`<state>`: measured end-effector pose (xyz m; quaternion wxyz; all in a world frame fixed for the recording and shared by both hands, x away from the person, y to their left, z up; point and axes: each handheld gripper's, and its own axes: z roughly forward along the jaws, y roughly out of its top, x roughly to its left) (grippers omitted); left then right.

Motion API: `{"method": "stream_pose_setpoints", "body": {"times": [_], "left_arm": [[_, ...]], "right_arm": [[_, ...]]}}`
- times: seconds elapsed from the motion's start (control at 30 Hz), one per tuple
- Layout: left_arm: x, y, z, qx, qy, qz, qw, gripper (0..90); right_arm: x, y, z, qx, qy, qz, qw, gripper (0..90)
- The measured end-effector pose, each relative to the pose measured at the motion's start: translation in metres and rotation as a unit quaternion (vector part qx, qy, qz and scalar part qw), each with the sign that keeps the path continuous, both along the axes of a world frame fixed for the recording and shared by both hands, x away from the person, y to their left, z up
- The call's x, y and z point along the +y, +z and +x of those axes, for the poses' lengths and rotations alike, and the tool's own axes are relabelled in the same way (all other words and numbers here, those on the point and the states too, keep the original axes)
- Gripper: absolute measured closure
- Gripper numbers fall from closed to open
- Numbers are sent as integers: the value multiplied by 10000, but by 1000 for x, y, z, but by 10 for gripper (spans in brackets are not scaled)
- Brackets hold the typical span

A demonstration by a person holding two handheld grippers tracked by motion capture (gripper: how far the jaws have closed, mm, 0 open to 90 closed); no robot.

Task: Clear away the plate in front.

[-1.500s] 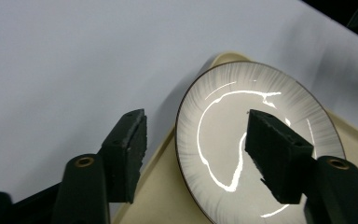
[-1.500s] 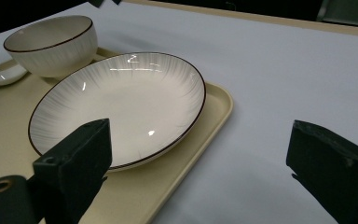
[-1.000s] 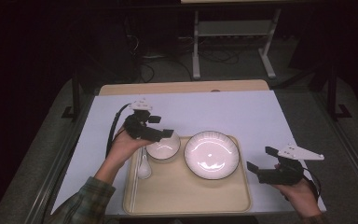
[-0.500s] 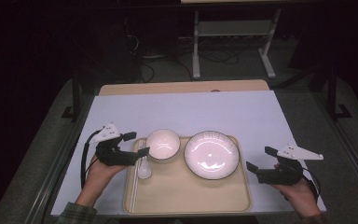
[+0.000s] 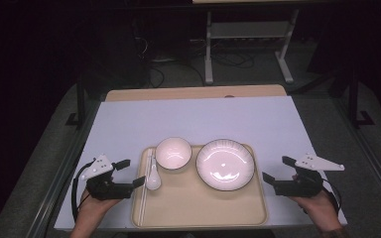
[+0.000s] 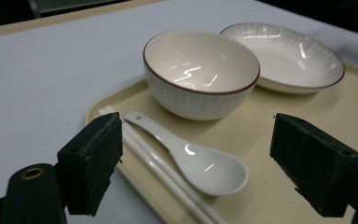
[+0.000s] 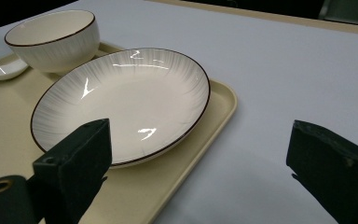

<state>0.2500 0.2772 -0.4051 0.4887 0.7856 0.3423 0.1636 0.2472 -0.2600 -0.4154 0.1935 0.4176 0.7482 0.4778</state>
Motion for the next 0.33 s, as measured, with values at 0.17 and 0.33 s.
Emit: {"method": "stream_pose_setpoints", "body": {"times": [0.17, 0.33], "left_arm": [[3, -1, 4, 32, 22, -107, 9999, 162], [3, -2, 6, 50, -18, -142, 9999, 162]], "right_arm": [[1, 0, 0, -5, 16, -43, 10000, 60], [0, 0, -1, -7, 0, -36, 10000, 60]]}}
